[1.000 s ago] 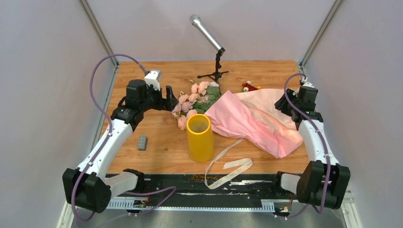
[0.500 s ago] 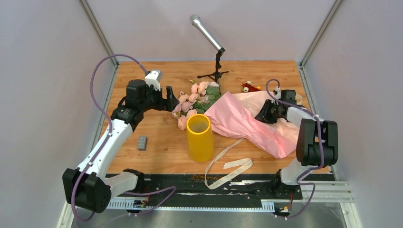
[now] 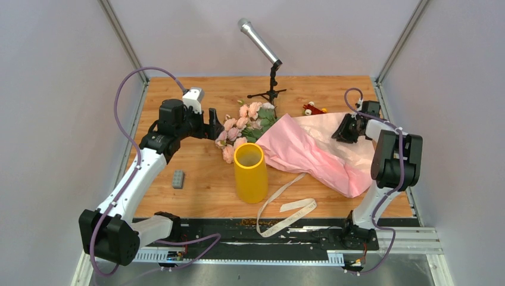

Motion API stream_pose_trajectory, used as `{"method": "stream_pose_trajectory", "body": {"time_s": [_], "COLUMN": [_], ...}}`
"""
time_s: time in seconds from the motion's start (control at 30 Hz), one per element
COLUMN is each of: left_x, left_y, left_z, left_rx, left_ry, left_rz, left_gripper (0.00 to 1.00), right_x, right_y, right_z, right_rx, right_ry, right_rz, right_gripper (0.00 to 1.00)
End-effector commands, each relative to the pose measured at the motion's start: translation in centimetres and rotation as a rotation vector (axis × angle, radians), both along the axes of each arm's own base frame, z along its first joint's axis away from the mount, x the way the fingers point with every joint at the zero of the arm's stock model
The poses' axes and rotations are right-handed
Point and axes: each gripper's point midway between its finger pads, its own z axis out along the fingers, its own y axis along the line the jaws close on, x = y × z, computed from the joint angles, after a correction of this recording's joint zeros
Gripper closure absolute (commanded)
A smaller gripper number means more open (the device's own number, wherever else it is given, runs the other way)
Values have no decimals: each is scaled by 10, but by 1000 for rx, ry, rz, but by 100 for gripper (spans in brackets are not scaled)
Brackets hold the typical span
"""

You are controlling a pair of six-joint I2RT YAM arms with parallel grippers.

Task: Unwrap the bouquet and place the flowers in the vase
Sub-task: Unfold the wrapping paper at the center of the board.

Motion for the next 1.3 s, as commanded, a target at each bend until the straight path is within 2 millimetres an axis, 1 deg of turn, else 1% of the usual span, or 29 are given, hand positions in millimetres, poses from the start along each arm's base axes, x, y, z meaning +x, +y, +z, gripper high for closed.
{"method": "stream_pose_trajectory", "body": {"time_s": [0.0, 0.07, 0.1, 0.17, 0.27, 0.37, 0.43, 0.5, 0.53, 0.6, 0.63, 0.67, 0.7, 0.73, 0.77, 0.8, 0.83, 0.87, 0.9, 0.93, 0.97, 1.0, 1.07, 1.1, 1.13, 1.17, 1.2, 1.27], "left_x": [4, 3, 3, 2, 1, -1, -4, -9, -11, -18, -23, -27, -33, -39, -43, -50, -56, -60, -63, -67, -68, -70, -70, -69, -71, -69, -71, -71], "left_y": [-2, -2, -2, -5, -9, -10, -15, -20, -23, -28, -29, -32, -34, -38, -41, -47, -54, -56, -63, -64, -67, -67, -65, -65, -65, -68, -69, -76], "left_z": [27, 28, 28, 28, 29, 30, 33, 32, 31, 25, 18, 15, 7, -4, -6, -16, -20, -30, -31, -41, -43, -51, -59, -60, -66, -65, -73, -78], "left_rx": [-20, -26, -29, -46, -71, -91, -123, -156, -173, -187, -196, -200, -213, -216, -241, -252, -276, -281, -300, -299, -309, -308, -305, -311, -319, -335, -345, -380], "left_ry": [-73, -76, -75, -70, -60, -59, -57, -46, -39, -17, 2, 11, 35, 58, 72, 89, 114, 131, 137, 160, 164, 184, 195, 189, 209, 201, 234, 256], "left_rz": [-15, -13, -14, -19, -26, -24, -34, -48, -51, -55, -53, -58, -54, -61, -56, -70, -76, -78, -83, -81, -82, -74, -54, -49, -41, -48, -40, -58], "left_gripper": [0, 0, 0, 0, 0, 0, 0, 0, 0, 0, 0, 0, 0, 0, 0, 0, 0, 0, 0, 1, 0, 0, 0, 0, 0, 0, 0, 0], "right_x": [19, 22, 23, 23, 17, 2, -13, -30, -41, -58, -66, -73, -80, -85, -90, -94, -99, -102, -104, -107, -109, -111, -117, -121, -123, -125, -128, -132], "right_y": [-28, -34, -34, -30, -16, -2, 10, 19, 23, 30, 32, 35, 38, 39, 40, 40, 41, 43, 46, 52, 59, 67, 85, 98, 107, 115, 121, 133], "right_z": [11, 16, 20, 36, 63, 85, 97, 102, 98, 96, 94, 95, 92, 88, 84, 79, 74, 71, 69, 68, 68, 70, 74, 76, 77, 78, 77, 74], "right_rx": [-39, -42, -40, -30, 12, 46, 64, 63, 61, 66, 68, 67, 65, 57, 45, 31, 22, 16, 15, 17, 18, 15, 12, 7, -5, -17, -24, -31], "right_ry": [-46, -65, -74, -115, -194, -243, -266, -264, -244, -241, -236, -241, -236, -230, -221, -211, -197, -192, -189, -190, -194, -200, -224, -245, -267, -284, -298, -312], "right_rz": [-39, -41, -38, -19, 20, 51, 75, 89, 86, 90, 90, 92, 94, 95, 92, 90, 89, 95, 107, 129, 152, 180, 244, 295, 330, 359, 390, 454], "right_gripper": [72, 71, 68, 60, 47, 36, 34, 33, 32, 30, 25, 23, 21, 20, 20, 20, 20, 20, 20, 19, 19, 19, 19, 19, 19, 19, 19, 19]}}
